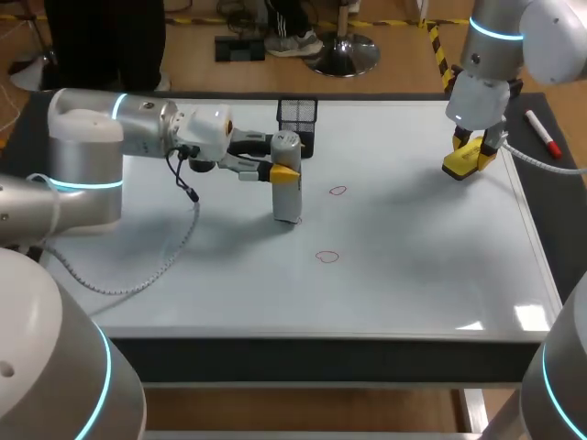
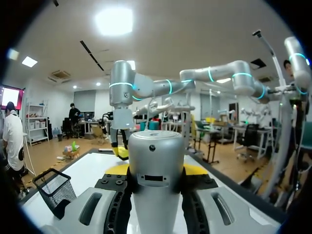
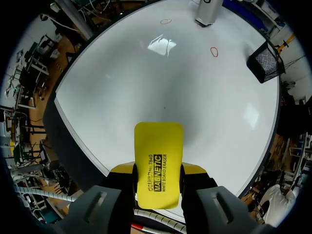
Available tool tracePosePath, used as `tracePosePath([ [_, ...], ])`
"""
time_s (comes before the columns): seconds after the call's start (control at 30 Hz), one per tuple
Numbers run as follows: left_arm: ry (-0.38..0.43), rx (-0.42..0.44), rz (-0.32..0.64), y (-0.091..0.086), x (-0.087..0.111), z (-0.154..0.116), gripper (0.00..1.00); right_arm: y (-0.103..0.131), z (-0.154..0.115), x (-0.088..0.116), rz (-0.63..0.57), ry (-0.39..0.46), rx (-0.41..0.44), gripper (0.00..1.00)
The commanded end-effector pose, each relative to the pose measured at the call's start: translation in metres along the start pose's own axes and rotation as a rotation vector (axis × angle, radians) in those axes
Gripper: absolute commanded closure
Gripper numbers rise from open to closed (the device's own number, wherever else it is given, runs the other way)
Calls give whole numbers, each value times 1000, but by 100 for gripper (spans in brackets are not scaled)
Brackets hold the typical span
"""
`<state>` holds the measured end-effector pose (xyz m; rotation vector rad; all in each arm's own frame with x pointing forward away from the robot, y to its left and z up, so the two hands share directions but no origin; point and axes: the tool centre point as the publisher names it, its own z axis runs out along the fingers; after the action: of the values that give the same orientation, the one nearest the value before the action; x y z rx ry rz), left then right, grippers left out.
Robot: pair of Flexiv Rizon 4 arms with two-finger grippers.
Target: Pick up the inspection probe, press it on each red-marked spot on the whiteboard one by one, put down the probe, pick up the eraser, and wipe off all the red marks.
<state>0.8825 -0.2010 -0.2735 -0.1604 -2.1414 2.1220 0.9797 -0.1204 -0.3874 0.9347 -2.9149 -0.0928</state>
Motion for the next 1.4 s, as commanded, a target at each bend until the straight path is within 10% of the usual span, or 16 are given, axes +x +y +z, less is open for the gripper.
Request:
tracePosePath([
  [0.03,2,1,-6,2,-3,1,100,0,-1,0,-1,2,3,100],
  [1.4,-109,-5,-29,-9,16,-16,100,0,-1,0,-1,2,3,100],
])
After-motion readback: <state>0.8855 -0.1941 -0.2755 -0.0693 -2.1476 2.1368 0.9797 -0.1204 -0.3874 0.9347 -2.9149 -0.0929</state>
